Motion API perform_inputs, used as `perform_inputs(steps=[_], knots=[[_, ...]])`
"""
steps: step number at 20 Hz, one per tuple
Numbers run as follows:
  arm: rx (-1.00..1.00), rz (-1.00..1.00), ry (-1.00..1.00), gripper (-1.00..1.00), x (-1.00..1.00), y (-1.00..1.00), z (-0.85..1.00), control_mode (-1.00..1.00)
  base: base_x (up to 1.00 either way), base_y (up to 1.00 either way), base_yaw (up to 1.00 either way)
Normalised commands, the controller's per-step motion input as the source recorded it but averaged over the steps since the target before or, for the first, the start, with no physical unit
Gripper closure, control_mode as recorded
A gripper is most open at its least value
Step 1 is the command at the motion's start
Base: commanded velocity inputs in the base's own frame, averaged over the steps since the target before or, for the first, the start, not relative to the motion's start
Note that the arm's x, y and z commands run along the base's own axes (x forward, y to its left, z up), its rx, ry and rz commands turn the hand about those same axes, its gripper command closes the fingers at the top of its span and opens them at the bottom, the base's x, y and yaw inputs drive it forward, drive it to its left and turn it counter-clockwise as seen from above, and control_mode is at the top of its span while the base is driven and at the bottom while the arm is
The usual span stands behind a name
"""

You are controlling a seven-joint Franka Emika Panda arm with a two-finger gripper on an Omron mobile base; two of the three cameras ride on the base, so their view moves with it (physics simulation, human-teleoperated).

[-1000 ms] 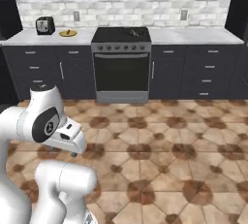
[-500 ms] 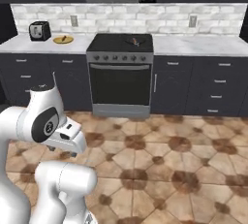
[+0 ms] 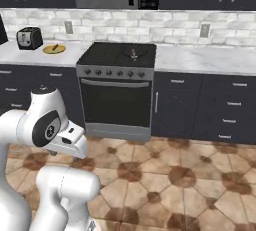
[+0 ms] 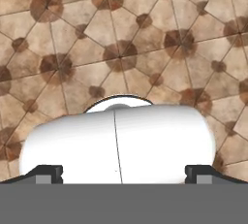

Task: Place the cold items (potato and bell pepper) from the fridge in one tupperware on the dining counter. Place the warm items (kebab skewer and hot dog) in the stove area in another tupperware.

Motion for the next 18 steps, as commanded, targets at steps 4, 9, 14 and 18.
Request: perform_inputs(steps=[4, 9, 14, 18], knots=[[0.00, 0.00, 0.00, -1.00, 0.00, 0.00, 0.00, 1.00, 1.00, -0.53, 0.18], [0.00, 0.00, 0.00, -1.00, 0.00, 0.00, 0.00, 1.00, 0.99, -0.50, 0.18], [0.00, 0.00, 0.00, -1.00, 0.00, 0.00, 0.00, 1.00, 0.83, -0.19, 0.11], [0.00, 0.00, 0.00, -1.00, 0.00, 0.00, 0.00, 1.00, 0.69, 0.00, 0.03]])
